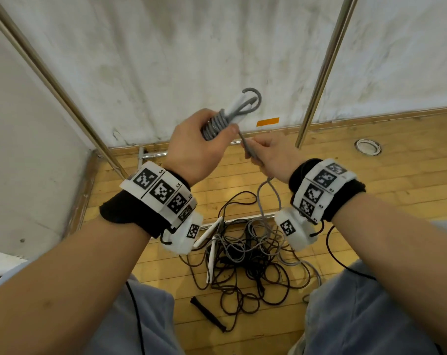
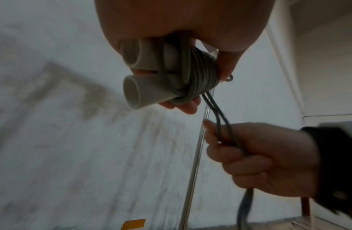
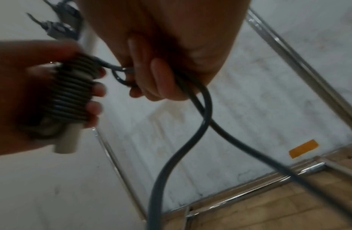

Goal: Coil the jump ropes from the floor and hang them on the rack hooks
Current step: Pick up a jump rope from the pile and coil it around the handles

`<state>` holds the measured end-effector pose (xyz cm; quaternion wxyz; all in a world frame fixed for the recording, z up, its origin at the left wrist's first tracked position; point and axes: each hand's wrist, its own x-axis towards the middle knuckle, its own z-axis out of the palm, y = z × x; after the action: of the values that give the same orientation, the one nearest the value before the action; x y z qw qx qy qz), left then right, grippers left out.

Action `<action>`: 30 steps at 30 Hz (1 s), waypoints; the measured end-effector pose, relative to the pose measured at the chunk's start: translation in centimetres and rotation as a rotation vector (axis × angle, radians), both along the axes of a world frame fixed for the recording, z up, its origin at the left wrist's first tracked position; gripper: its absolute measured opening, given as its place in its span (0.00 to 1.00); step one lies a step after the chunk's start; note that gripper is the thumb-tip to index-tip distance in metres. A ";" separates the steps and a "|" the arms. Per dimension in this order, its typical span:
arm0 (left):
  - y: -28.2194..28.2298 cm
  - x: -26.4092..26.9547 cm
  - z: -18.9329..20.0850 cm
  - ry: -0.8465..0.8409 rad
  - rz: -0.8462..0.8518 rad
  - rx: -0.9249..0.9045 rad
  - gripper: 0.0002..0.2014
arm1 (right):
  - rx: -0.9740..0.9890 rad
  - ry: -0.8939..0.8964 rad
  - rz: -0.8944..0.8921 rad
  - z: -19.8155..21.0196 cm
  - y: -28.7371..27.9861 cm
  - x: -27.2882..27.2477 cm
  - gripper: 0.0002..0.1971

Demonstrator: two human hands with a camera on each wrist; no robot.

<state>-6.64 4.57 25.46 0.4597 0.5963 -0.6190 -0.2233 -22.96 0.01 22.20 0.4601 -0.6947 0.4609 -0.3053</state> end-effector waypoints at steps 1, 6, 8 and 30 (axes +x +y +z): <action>-0.3 0.4 -0.1 0.025 0.023 0.008 0.08 | 0.002 -0.031 -0.001 -0.3 0.3 0.5 0.21; -1.7 2.4 -1.4 -0.028 0.107 0.017 0.10 | -0.227 0.207 0.086 -0.4 1.7 1.9 0.19; -1.8 3.2 -2.3 -0.235 0.116 0.024 0.14 | -0.266 0.333 0.143 -0.3 2.1 2.0 0.17; -0.6 0.3 -4.4 -0.769 -0.256 0.122 0.14 | -0.468 0.412 0.024 1.3 0.4 -0.3 0.18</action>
<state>-6.36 3.96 21.05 0.1273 0.5805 -0.8007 -0.0760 -23.26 0.41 23.48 0.1880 -0.8345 0.4534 -0.2505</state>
